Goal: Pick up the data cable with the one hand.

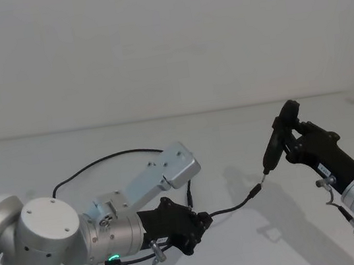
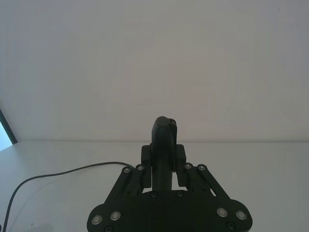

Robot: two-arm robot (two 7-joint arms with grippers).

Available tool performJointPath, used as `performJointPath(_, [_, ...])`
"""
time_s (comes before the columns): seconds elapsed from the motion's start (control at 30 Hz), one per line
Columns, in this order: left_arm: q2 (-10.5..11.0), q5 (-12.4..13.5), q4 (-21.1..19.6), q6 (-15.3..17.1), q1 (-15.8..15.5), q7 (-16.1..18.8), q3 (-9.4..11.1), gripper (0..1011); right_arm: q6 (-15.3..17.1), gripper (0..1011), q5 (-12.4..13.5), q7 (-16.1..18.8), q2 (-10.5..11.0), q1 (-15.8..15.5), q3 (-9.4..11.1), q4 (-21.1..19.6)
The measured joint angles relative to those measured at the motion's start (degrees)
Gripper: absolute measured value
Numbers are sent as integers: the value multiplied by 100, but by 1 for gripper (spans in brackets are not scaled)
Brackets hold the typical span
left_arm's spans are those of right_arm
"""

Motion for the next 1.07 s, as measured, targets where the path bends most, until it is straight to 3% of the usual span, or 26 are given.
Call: performJointPath(1.07, [0,0,1,0,0,1,0,40,-6,279,42,6,32,48,-88,88])
